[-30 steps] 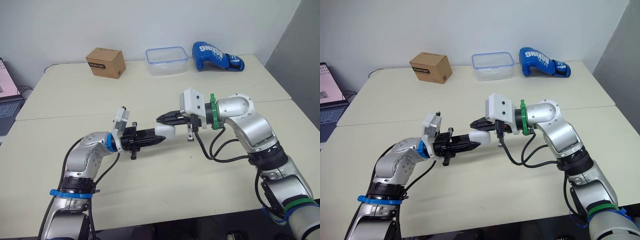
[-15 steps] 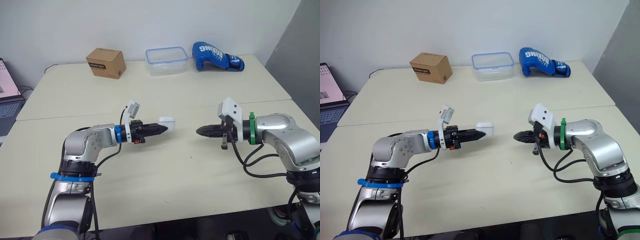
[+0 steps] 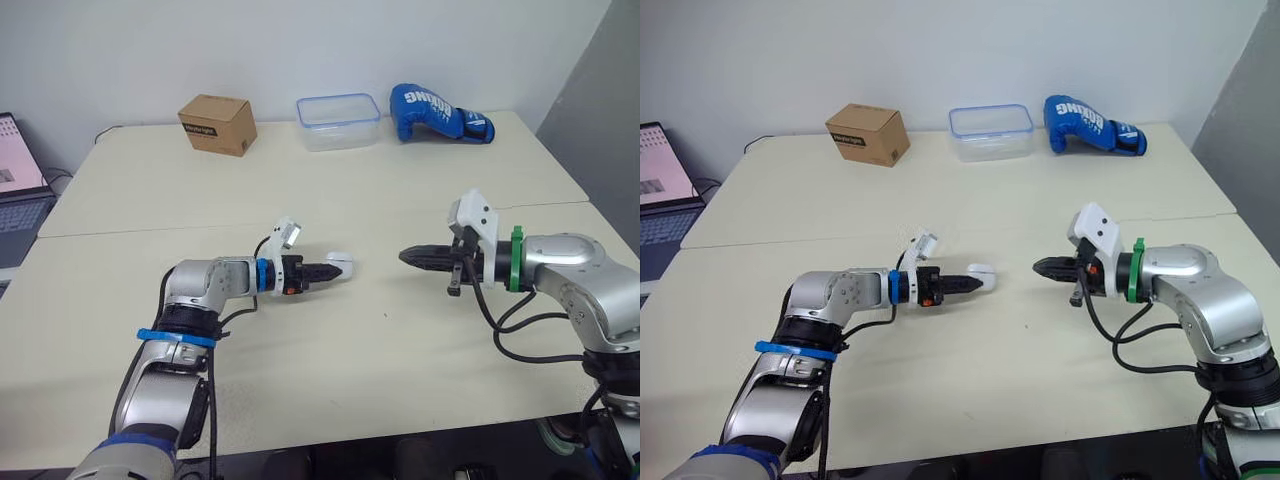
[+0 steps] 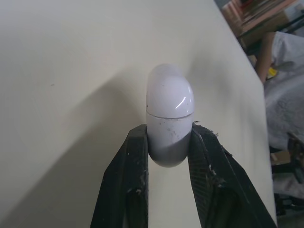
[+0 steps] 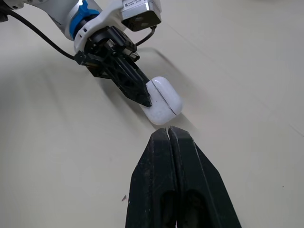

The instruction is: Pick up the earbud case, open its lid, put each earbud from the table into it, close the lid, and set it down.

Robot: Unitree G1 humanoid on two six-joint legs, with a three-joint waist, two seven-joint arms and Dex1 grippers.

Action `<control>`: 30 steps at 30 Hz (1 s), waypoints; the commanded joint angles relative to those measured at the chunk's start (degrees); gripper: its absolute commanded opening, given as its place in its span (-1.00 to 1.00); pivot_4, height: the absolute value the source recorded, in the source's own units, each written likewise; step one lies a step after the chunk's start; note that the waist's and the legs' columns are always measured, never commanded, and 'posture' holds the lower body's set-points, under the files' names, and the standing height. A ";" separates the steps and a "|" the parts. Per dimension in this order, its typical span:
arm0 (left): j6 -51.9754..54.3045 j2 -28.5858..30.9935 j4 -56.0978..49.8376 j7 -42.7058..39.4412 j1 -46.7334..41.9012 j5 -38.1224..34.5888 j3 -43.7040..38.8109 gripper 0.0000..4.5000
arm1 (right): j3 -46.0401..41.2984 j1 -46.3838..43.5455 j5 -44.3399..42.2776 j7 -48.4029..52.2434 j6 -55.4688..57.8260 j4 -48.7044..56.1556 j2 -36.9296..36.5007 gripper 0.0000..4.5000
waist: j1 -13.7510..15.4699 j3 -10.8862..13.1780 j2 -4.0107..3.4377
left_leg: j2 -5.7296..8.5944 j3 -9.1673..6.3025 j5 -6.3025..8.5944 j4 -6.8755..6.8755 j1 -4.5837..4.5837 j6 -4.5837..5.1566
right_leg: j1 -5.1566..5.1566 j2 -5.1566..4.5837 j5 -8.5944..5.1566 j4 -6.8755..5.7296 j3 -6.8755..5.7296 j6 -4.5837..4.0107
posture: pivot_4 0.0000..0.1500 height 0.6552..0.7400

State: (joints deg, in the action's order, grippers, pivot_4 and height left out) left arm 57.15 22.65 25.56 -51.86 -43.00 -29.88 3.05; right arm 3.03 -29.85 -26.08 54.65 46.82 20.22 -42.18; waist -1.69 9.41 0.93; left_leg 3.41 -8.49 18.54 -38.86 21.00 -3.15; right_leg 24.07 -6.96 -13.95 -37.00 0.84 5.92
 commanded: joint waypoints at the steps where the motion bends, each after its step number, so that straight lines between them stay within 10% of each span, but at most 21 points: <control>1: -1.31 -0.32 1.17 -0.45 -1.54 1.25 0.09 -0.64 | -1.53 0.58 -1.11 -0.61 -0.30 3.03 -1.00 -0.99 | 0.00 0.00 0.00 | 0.00 0.00 0.00 0.00 0.00 0.00 | 0.00 0.00 0.00 0.00 0.00 0.00 | 1.00 0.78; 8: -2.85 0.04 3.19 -0.32 -1.47 4.66 1.81 -0.64 | -0.83 0.82 -1.06 -1.34 -0.21 3.45 -0.76 -0.99 | 0.00 0.00 0.00 | 0.00 -0.01 0.00 -0.02 -0.03 0.00 | -0.03 0.00 0.00 -0.04 0.00 0.00 | 1.00 0.78; 20: -4.72 2.98 3.04 0.96 -0.62 8.40 4.03 0.94 | 0.45 0.37 -0.58 -1.34 -0.89 2.56 -0.61 -1.00 | 0.01 -0.05 -0.01 | -0.02 -0.05 0.00 -0.05 -0.31 0.01 | -0.35 0.01 0.00 -0.09 -0.03 0.01 | 1.00 0.78; 30: -9.89 12.50 -11.03 3.96 8.69 11.71 3.08 0.99 | -0.32 2.80 -0.35 -3.20 -2.95 2.66 1.27 -1.00 | -1.41 -0.08 -0.07 | -0.12 -0.01 0.00 0.08 -0.33 0.00 | -0.23 0.07 0.00 -0.05 0.03 0.00 | 1.00 0.78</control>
State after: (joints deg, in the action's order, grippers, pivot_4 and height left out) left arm 47.64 33.18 14.98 -50.70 -36.75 -21.39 6.95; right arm 3.95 -27.25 -25.93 52.28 45.22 21.63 -41.53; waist -3.11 9.33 0.86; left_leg 3.30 -8.51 18.53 -38.78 20.69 -3.15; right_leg 23.84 -6.90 -13.95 -37.06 0.88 5.92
